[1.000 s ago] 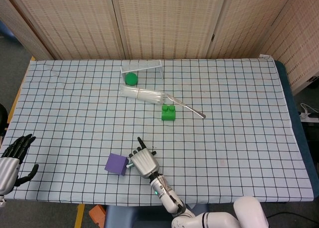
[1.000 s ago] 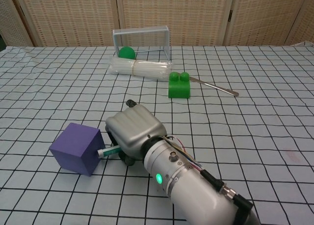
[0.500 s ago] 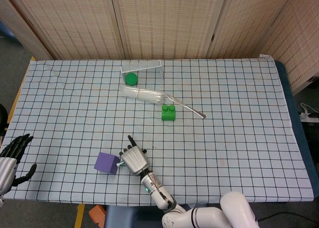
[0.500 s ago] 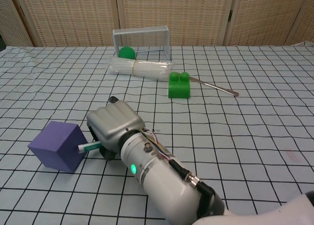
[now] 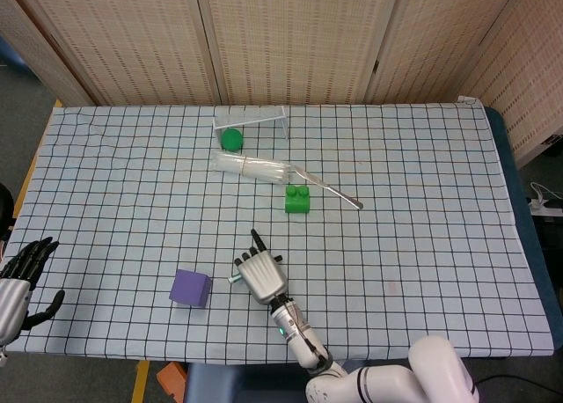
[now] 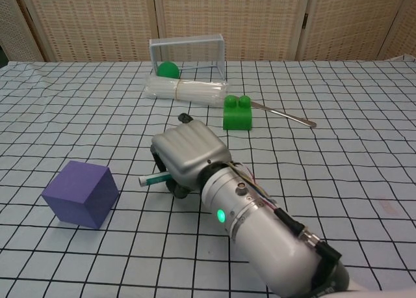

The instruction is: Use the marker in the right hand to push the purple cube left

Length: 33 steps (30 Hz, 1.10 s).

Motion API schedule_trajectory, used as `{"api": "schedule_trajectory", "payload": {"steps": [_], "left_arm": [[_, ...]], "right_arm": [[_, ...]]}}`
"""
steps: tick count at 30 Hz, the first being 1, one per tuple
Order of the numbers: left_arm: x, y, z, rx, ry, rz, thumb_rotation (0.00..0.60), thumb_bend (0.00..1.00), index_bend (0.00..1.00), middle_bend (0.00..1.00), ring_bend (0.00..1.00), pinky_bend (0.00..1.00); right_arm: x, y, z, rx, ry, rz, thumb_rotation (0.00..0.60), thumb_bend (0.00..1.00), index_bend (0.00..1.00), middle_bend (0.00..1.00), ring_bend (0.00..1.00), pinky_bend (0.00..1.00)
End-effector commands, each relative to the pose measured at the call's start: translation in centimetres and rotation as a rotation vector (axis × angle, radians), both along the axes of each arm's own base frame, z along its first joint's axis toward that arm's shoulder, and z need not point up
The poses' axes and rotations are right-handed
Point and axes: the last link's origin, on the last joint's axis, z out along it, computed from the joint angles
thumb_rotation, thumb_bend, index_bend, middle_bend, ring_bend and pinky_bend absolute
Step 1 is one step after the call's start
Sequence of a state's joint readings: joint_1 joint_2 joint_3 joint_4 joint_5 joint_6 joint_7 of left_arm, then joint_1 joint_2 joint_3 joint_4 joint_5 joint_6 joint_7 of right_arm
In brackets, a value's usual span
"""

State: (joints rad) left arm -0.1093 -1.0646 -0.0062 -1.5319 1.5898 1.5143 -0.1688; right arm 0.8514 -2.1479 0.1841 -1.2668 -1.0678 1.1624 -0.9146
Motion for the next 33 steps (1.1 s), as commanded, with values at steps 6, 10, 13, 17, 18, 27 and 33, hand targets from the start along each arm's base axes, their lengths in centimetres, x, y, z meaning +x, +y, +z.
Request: {"api": "schedule_trajectory", "payload": {"steps": [6, 10, 13, 17, 18, 27, 33], "left_arm": [[0.1, 0.0, -0.2, -0.002, 0.007, 0.000, 0.600, 0.41, 0.04, 0.00, 0.00, 0.16], [0.2, 0.1, -0.5, -0.006, 0.013, 0.000, 0.600, 0.41, 0.04, 0.00, 0.00, 0.16], [0.3, 0.2, -0.7, -0.009, 0.019, -0.002, 0.600, 0.41, 0.04, 0.00, 0.00, 0.16], [0.3, 0.3, -0.8, -0.011, 0.025, 0.000, 0.600, 0.41, 0.04, 0.00, 0.00, 0.16], [0.2, 0.3, -0.9, -0.010, 0.026, 0.003, 0.600, 0.41, 0.04, 0.00, 0.00, 0.16], [0.2, 0.4, -0.8, -0.009, 0.028, 0.007, 0.600, 0.41, 0.04, 0.00, 0.00, 0.16], [0.2, 0.3, -0.8, 0.002, 0.034, 0.011, 0.600, 0.41, 0.04, 0.00, 0.00, 0.16]], "right_arm": [[-8.2, 1.6, 6.2, -0.098, 0.073, -0.083, 0.600, 0.43, 0.81, 0.77, 0.35, 0.03], [-11.7, 2.8, 8.0, -0.117, 0.086, -0.137, 0.600, 0.43, 0.78, 0.77, 0.34, 0.03], [-14.0, 3.6, 8.2, -0.093, 0.099, -0.187, 0.600, 0.43, 0.72, 0.75, 0.31, 0.03], [-15.9, 4.1, 8.5, -0.068, 0.103, -0.232, 0.600, 0.43, 0.55, 0.62, 0.22, 0.00], [-16.3, 4.3, 8.5, -0.061, 0.106, -0.240, 0.600, 0.43, 0.48, 0.56, 0.18, 0.00], [-17.9, 5.2, 9.8, 0.010, 0.087, -0.288, 0.600, 0.31, 0.00, 0.11, 0.00, 0.00], [-18.3, 6.6, 13.7, -0.020, -0.019, -0.281, 0.600, 0.24, 0.00, 0.06, 0.00, 0.00]]}}
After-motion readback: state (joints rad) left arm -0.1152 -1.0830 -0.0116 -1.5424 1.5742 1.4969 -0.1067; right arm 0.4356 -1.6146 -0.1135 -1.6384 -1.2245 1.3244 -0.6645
